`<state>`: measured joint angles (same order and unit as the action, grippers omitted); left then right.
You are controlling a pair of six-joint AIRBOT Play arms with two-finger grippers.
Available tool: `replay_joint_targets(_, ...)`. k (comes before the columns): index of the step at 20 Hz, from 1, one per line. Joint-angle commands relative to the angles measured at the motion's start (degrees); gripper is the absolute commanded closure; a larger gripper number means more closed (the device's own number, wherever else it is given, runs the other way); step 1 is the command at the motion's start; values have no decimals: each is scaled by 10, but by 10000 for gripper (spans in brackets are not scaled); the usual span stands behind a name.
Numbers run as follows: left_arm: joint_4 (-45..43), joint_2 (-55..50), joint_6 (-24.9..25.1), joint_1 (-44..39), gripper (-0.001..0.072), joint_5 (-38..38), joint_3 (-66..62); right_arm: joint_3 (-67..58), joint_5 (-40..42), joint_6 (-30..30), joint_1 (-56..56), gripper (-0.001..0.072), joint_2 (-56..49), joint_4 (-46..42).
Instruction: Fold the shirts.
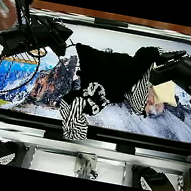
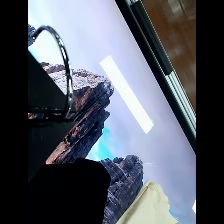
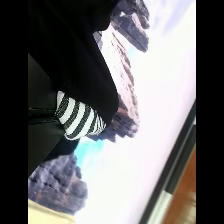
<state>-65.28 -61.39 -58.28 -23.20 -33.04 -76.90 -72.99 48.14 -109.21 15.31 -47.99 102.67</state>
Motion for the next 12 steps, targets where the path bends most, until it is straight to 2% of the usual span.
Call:
replay_joint_targets(1, -3, 0, -1, -1, 659, -5, -2, -2, 38, 87, 0, 628, -36, 10)
replay_joint_targets(4, -3, 0, -1, -9, 658, -7, -2, -2, 55, 98, 0, 617, -54, 70)
replay_joint_targets(5, -3, 0, 0, -13, 659, -7, -2, -2, 50, 114, 0, 485, -52, 74)
replay_joint_targets(6, -4, 0, 0, -17, 658, -7, -2, -4, 52, 136, 0, 222, -48, 70)
replay_joint_targets(7, -4, 0, 0, -18, 659, -7, -2, -11, 66, 148, -5, 189, -43, 64)
replay_joint_targets(10, -21, 0, -1, -17, 658, -7, -2, -57, 135, 142, -49, 188, -23, 47)
replay_joint_targets(12, -45, 0, -1, -16, 658, -7, -2, -97, 154, 162, -105, 189, -9, 76)
